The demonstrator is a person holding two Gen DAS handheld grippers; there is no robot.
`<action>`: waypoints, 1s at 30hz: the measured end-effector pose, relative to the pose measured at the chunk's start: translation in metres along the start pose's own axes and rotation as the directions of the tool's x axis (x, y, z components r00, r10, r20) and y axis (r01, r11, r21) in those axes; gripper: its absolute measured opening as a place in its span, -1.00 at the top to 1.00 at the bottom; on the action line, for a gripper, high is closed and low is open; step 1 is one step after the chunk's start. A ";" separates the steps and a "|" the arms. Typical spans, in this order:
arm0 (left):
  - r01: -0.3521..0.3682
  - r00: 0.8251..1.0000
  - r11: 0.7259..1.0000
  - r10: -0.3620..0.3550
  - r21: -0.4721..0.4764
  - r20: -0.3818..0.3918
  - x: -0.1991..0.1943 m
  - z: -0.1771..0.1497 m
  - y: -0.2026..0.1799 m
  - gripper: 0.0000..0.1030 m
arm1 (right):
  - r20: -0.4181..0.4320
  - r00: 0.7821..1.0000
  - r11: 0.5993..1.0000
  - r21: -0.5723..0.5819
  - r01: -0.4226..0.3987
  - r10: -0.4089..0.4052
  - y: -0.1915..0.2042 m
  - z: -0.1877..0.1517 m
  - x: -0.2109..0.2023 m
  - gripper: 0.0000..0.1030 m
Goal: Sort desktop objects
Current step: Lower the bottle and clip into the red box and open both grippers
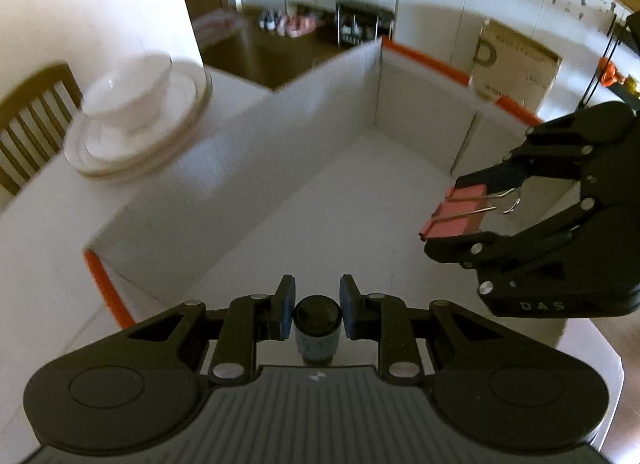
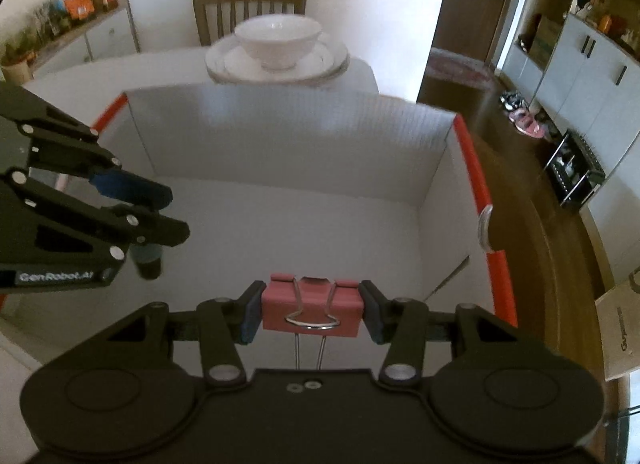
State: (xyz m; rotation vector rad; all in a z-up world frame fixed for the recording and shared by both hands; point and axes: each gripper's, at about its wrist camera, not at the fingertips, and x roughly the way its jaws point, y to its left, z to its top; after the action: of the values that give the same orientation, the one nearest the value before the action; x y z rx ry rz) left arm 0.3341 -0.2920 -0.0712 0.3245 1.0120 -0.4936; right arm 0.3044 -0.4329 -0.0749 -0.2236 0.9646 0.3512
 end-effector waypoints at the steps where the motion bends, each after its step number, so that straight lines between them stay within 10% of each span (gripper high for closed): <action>1: 0.003 1.000 1.000 -0.003 -0.002 -0.010 0.003 -0.001 0.001 0.57 | -0.019 1.000 1.000 -0.008 -0.007 0.007 0.000 0.000 0.003 0.05; 19: 0.015 0.997 0.999 -0.012 0.034 -0.072 0.008 0.000 0.002 0.57 | -0.205 0.978 0.992 -0.114 -0.045 0.020 0.016 -0.001 0.025 0.00; 30: 0.024 0.999 0.999 -0.024 0.021 -0.043 -0.012 -0.007 0.000 0.56 | -0.146 0.987 0.995 -0.056 -0.077 0.068 -0.003 0.001 0.001 -0.24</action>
State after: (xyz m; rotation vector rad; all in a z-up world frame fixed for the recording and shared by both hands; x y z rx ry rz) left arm 0.3239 -0.2855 -0.0642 0.3431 1.0536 -0.5212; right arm 0.3070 -0.4355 -0.0756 -0.2729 1.1068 0.4362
